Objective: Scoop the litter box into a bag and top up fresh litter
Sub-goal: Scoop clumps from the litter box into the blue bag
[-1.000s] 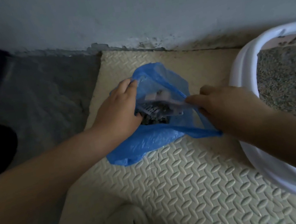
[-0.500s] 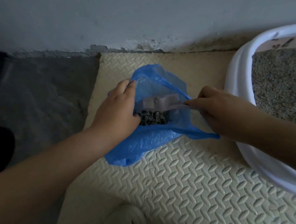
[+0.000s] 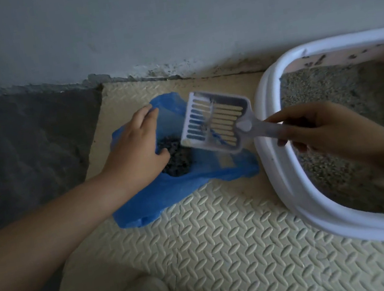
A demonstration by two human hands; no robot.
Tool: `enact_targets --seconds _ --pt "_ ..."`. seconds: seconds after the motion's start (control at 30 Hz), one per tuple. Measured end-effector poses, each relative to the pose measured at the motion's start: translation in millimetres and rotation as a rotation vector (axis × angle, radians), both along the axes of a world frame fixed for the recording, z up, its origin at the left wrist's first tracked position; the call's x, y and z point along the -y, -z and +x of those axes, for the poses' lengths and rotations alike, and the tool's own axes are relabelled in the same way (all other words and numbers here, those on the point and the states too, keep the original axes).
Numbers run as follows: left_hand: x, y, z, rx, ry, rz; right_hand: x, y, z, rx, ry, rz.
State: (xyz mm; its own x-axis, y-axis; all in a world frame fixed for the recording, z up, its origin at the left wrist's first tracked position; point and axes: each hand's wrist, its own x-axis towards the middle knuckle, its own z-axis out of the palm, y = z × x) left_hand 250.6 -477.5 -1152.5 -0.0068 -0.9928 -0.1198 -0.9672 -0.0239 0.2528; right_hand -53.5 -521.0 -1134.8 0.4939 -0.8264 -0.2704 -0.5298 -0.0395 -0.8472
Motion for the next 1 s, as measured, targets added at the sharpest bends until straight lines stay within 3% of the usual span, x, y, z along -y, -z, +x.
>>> enact_targets --seconds 0.1,0.2,0.3,0.4,0.6,0.83,1.0 --pt "9 -1 -29 -0.039 0.073 -0.026 -4 3 -31 0.122 0.178 0.081" --pt "17 0 -64 -0.107 0.168 0.008 -8 5 -66 0.127 0.309 0.091" --pt "24 4 -100 -0.128 0.284 -0.020 -11 8 -107 0.040 0.391 0.092" --pt "29 11 -132 -0.106 0.384 -0.023 -13 13 -150 -0.174 0.399 0.059" --pt "44 34 -170 -0.126 0.431 0.077 -6 20 -208 -0.615 0.196 0.045" --pt "52 57 -183 -0.196 0.372 0.041 29 18 -252 -0.675 0.129 0.191" --pt "54 62 -181 -0.234 0.386 0.022 50 37 -217 -0.760 -0.057 0.069"
